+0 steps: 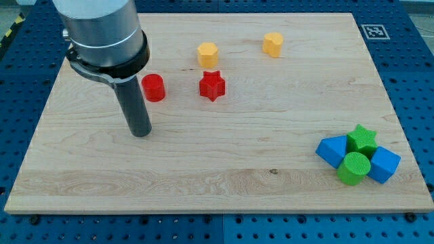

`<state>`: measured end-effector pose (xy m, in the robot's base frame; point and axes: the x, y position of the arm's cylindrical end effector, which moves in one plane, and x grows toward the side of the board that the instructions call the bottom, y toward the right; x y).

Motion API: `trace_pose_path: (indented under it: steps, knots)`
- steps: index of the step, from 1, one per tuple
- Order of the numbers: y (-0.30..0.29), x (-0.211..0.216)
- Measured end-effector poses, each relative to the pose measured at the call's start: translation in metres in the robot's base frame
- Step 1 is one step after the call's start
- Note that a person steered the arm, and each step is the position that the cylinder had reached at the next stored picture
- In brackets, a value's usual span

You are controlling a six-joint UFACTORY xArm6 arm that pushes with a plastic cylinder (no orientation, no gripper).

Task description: Push the red circle near to the red star

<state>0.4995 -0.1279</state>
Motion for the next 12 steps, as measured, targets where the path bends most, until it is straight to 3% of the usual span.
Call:
trace_pose_path:
  steps: [3, 5, 6, 8, 12]
  knots:
    - [-0.049, -0.013]
    - [-0.040, -0.089]
    - [-0.028, -0.101]
    - [0.025, -0.101]
    - [0.025, -0.084]
